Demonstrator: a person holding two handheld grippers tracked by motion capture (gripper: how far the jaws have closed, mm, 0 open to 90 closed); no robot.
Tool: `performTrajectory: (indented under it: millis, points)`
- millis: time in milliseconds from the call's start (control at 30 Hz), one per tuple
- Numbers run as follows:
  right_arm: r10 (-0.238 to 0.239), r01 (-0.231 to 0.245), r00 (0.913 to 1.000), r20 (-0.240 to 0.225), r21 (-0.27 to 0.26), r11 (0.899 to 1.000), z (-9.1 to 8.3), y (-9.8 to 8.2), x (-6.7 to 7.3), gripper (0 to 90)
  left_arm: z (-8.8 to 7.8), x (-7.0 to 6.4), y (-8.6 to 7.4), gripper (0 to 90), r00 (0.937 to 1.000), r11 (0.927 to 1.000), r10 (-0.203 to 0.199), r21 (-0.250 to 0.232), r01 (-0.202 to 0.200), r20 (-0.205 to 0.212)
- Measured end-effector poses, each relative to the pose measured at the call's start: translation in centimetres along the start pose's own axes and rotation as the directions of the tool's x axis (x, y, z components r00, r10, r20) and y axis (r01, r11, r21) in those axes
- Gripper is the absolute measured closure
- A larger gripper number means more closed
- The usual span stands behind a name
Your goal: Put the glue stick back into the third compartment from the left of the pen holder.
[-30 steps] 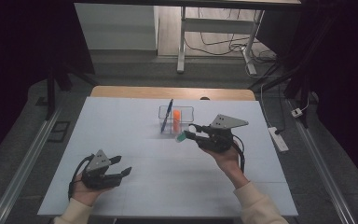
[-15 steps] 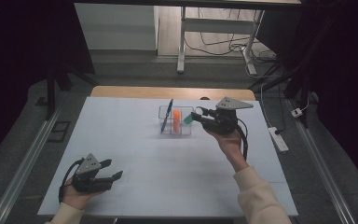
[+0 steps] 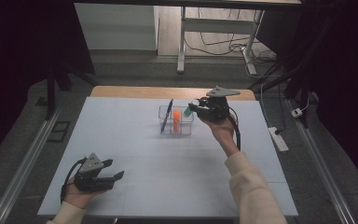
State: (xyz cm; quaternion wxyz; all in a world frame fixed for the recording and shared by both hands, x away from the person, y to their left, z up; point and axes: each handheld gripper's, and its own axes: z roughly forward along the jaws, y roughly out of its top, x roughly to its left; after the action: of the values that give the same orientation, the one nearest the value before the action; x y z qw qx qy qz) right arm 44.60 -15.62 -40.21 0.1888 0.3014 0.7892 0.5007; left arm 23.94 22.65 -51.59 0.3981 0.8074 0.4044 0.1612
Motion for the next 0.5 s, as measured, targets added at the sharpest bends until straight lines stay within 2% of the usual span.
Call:
performTrajectory:
  millis: [233,267,333,500]
  points:
    - [-0.004,0.003,0.9996,0.029,0.038,0.999,1.4,-0.7,-0.4,63.1,0.2,0.0,-0.1,33.3,1.0,1.0,0.004,0.009,-0.004,0.002]
    - [0.002,-0.002,0.9998,0.021,0.036,0.999,1.5,-0.8,-0.4,61.5,0.2,0.0,-0.1,33.3,1.0,1.0,0.004,0.009,-0.004,0.002]
    - [0.017,-0.018,0.9995,0.027,0.026,0.999,1.4,-0.9,-0.5,52.8,0.1,0.0,-0.1,33.3,1.0,1.0,0.002,0.007,-0.002,0.001]
    - [0.011,-0.011,0.9997,0.02,0.001,1.0,0.1,-0.9,-0.3,46.8,0.1,0.1,-0.1,33.2,1.0,1.0,0.001,0.006,-0.001,-0.001]
